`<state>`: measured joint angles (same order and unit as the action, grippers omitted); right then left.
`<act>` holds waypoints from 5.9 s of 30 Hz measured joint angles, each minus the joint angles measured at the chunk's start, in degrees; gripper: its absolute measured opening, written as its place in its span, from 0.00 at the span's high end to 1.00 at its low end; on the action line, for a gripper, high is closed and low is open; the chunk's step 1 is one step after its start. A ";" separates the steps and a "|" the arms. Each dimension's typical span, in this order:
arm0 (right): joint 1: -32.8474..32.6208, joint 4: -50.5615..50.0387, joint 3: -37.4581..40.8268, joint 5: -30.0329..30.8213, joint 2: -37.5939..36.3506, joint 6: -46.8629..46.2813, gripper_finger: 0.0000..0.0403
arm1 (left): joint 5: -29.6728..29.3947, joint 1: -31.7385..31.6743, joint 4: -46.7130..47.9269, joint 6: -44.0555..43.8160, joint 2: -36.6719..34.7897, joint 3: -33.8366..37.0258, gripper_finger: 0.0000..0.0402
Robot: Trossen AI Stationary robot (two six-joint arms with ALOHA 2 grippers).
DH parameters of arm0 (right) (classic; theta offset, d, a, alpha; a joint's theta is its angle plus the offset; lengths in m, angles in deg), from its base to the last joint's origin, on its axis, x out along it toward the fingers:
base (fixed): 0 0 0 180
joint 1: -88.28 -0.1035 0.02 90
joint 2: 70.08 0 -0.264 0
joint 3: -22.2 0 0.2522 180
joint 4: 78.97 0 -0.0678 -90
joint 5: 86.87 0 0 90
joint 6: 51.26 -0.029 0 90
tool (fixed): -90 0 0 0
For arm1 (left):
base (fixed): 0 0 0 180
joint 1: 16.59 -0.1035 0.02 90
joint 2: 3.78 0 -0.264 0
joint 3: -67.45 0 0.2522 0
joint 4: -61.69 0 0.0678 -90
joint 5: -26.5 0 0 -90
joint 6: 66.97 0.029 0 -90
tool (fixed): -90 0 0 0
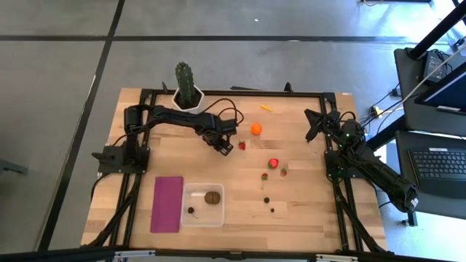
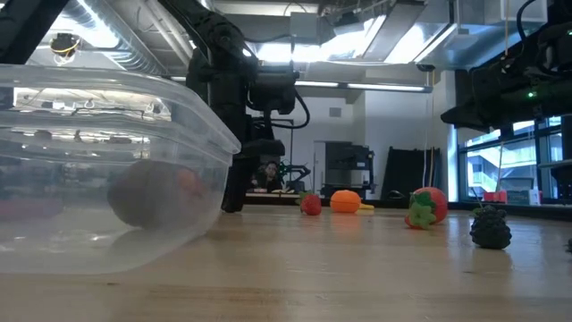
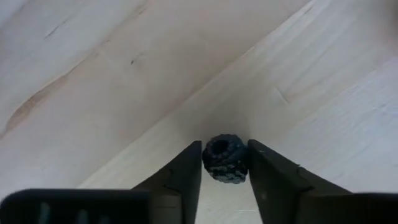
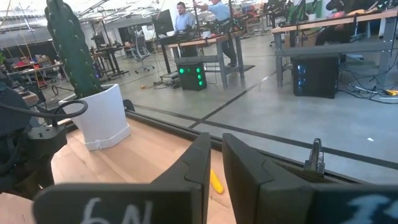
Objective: Pick and placing Produce into tupperware
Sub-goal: Put the blackberry into the transparent bin, then put the strawberry into the transparent bin
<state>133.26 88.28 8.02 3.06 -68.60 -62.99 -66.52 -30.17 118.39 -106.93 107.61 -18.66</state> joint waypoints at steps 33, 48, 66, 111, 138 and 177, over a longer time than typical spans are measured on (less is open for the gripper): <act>0.01 0.11 0.00 0.02 0.00 -9.41 0.89 | 19.10 14.17 14.40 25.79 -30.83 -4.85 0.74; -0.12 -0.01 0.00 -1.58 0.08 -24.69 0.89 | 2.29 35.44 18.49 22.65 -24.84 -4.72 0.74; -0.18 0.04 0.00 -2.12 0.02 -25.70 0.89 | -0.46 43.59 13.99 19.38 -4.21 -4.63 0.73; -0.23 -2.42 -19.86 -19.15 1.79 -12.87 0.89 | -3.84 32.48 -15.32 29.61 -45.82 7.23 0.56; -10.32 -64.60 -60.17 -20.27 41.51 -14.62 0.89 | -12.81 17.49 -47.81 25.33 -65.79 47.80 0.56; -27.92 -25.12 -60.19 -9.92 76.08 -2.62 0.62 | -13.05 0.90 -51.08 31.56 -65.66 47.87 0.56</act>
<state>105.34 63.16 -52.18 -6.87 7.48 -65.60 -79.56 -29.27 67.31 -75.37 41.95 29.20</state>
